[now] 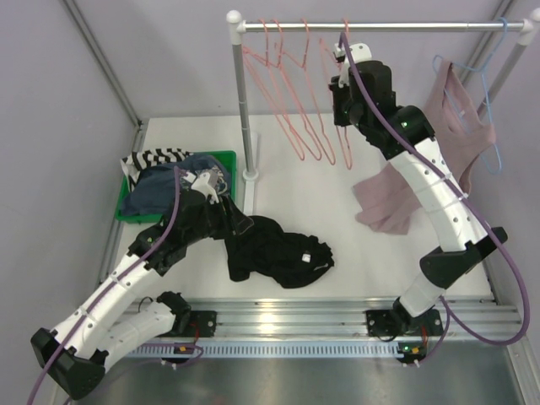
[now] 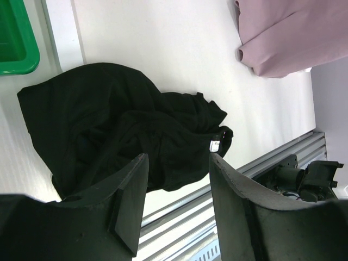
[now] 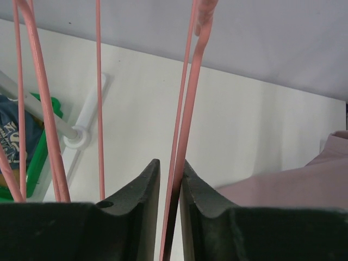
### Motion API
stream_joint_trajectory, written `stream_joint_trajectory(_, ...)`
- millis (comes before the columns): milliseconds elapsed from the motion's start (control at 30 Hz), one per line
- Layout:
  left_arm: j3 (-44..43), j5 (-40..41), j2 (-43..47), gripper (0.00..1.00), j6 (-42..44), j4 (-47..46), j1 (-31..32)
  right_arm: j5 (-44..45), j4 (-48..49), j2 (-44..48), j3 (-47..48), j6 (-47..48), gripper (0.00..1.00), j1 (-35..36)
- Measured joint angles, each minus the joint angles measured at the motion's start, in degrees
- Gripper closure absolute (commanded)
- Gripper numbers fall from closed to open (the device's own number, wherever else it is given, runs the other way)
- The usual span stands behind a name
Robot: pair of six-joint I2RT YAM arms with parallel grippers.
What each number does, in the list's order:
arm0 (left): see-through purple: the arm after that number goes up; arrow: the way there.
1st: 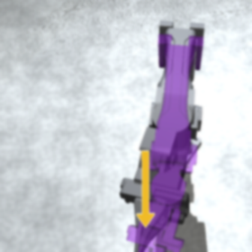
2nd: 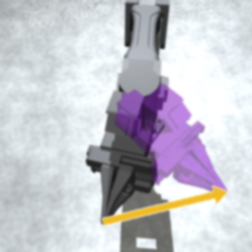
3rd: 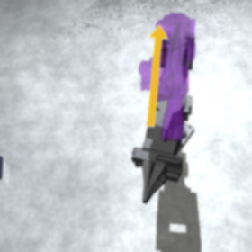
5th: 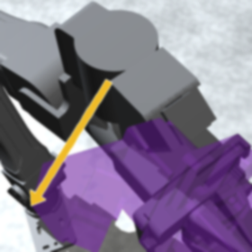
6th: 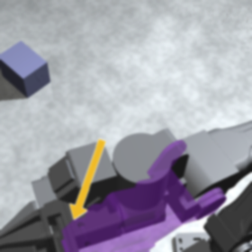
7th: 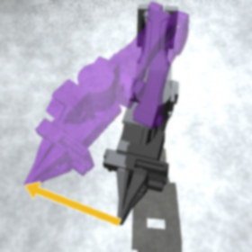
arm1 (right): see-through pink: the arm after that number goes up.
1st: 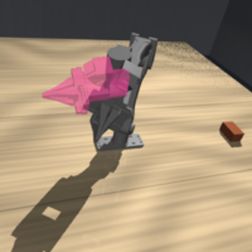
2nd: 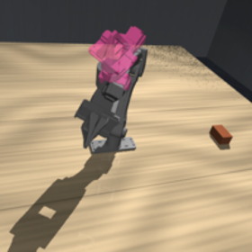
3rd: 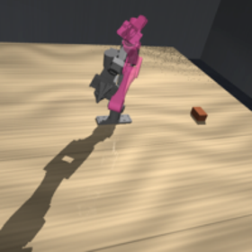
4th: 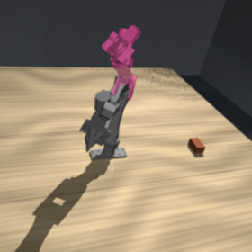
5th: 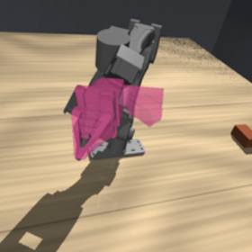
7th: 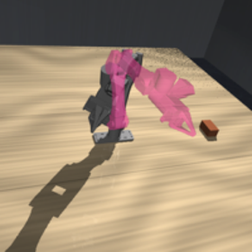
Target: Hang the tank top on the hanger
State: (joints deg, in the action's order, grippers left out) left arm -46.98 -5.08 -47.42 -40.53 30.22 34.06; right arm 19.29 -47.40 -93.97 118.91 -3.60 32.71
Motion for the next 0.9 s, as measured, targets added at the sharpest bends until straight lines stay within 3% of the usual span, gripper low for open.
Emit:
stream_joint_trajectory(300,0.0,0.0,0.0,0.46,0.0,0.0,0.0,1.2,-0.1,0.0,0.1,0.0,1.0,-0.1)
stream_joint_trajectory(900,0.0,0.0,-0.8,0.47,0.0,0.0,0.0,4.1,-0.5,0.0,5.0,0.6,1.0,-0.3)
